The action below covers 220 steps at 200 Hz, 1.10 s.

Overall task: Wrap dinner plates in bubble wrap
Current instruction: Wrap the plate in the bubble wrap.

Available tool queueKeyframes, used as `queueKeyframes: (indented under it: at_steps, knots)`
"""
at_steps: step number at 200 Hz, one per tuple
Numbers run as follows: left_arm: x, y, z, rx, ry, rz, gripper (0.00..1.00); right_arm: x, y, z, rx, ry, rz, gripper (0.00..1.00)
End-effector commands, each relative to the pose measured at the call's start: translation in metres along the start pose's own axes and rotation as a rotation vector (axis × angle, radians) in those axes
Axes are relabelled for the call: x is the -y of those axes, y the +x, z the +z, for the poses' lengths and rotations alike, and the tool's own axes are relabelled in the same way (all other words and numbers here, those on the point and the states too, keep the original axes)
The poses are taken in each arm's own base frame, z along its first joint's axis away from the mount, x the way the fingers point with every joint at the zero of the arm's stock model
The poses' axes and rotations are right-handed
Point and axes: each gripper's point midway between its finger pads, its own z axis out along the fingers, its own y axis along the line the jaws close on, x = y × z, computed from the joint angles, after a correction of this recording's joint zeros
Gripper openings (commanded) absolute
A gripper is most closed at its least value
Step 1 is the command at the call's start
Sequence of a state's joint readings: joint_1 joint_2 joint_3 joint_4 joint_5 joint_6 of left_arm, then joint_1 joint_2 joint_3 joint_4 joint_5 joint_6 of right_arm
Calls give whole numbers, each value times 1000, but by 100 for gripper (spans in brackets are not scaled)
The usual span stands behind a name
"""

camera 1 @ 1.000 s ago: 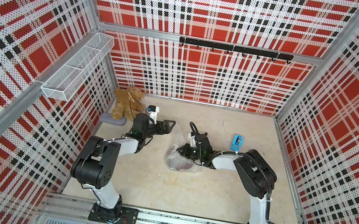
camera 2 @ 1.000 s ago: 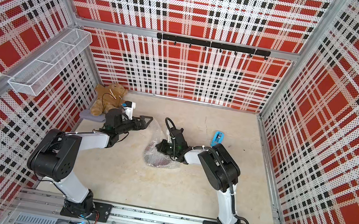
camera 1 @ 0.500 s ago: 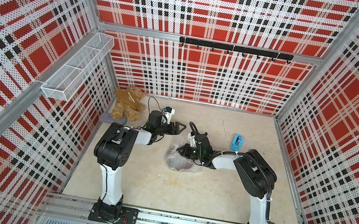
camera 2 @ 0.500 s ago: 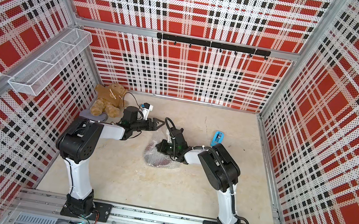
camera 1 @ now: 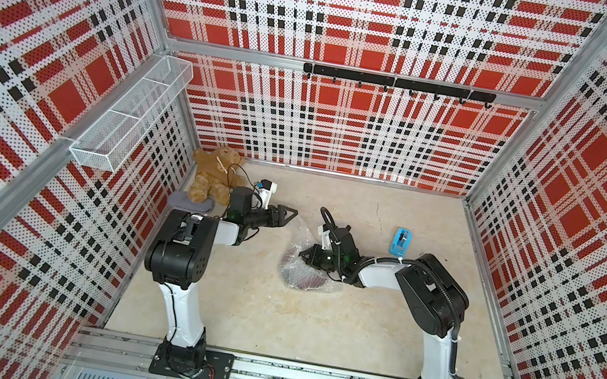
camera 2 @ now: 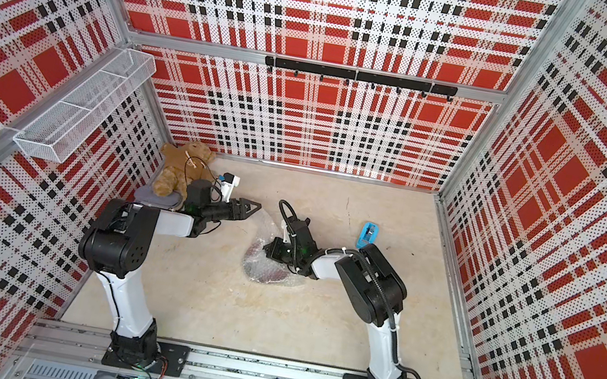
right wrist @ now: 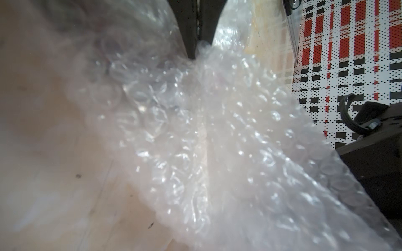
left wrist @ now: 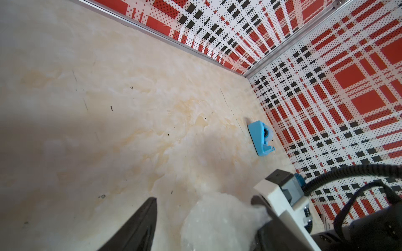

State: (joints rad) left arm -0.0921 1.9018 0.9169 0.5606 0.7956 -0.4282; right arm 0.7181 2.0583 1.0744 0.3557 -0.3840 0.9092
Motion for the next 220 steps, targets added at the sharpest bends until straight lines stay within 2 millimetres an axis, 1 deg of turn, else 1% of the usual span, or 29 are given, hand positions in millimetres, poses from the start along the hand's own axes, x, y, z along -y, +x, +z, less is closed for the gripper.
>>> queueKeyframes:
  at_steps: [1,19,41,44,66,86,99,121,126,141,151,159,168,175,205,220]
  knots:
    - [18,-8,-1,1,78,80,72,35,34,-1,-93,126,45,0]
    - [27,-11,1,-11,126,98,77,34,35,-1,-94,127,45,0]
    - [37,-14,-3,-10,165,126,78,34,34,-1,-91,128,42,0]
    - [37,-14,-5,-6,163,149,78,34,35,-1,-94,129,42,0]
    - [32,-16,-11,12,138,176,75,34,35,-1,-93,131,41,0]
    - [29,-17,-8,10,135,167,69,34,35,-2,-92,130,40,0]
    - [27,-18,-3,5,137,157,61,34,35,-2,-94,131,40,0]
    - [25,-23,4,7,136,153,43,34,36,-2,-94,133,40,0]
    - [25,-24,4,10,135,152,38,34,36,-2,-94,133,40,0]
    - [27,-29,6,16,133,154,30,33,35,-2,-92,132,40,0]
    - [30,-31,7,19,142,162,20,34,36,-2,-94,133,40,0]
    - [34,-31,8,15,150,166,18,34,36,-2,-95,134,43,0]
    - [38,-30,9,9,155,174,10,34,36,-2,-94,133,44,0]
    - [39,-28,8,2,153,176,0,34,36,-2,-92,133,44,0]
    - [44,-16,0,-3,120,185,0,35,36,-4,-85,135,47,0]
    - [53,-12,-4,-4,121,185,0,34,36,-5,-83,133,48,0]
